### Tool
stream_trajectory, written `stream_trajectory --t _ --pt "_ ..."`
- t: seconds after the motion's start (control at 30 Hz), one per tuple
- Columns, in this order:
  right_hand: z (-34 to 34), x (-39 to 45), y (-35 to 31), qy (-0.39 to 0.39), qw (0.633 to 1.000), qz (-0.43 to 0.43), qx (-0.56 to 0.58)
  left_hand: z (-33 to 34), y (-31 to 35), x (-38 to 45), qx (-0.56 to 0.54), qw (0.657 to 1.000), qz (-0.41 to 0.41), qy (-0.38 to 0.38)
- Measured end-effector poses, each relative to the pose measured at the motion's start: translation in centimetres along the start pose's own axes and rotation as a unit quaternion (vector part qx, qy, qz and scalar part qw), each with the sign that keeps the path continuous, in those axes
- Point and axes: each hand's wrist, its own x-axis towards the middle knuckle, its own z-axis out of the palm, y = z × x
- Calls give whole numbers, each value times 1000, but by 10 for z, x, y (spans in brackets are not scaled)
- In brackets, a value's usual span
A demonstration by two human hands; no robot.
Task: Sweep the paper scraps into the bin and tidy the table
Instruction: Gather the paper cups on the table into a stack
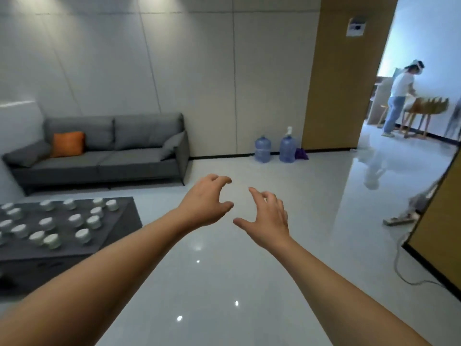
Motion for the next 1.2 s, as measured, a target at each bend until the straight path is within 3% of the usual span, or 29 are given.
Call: stream_trajectory --t 0.27,0.53,0.7,0.93,1.2 --pt "167 25 -220 -123 980 -146 60 -93 -243 -108 47 976 -211 32" --pt "324 31 -367 -243 933 -254 83 -124 -421 -205 48 916 -394 64" --pt "435 60 -439 -307 908 -269 97 -129 -535 -221 57 886 -455 64" --pt "562 120 -535 -388 880 -258 92 -143 -678 -233 27 818 -573 39" --pt "690 147 -616 -466 846 -254 48 -139 -823 -252 -19 772 -635 22"
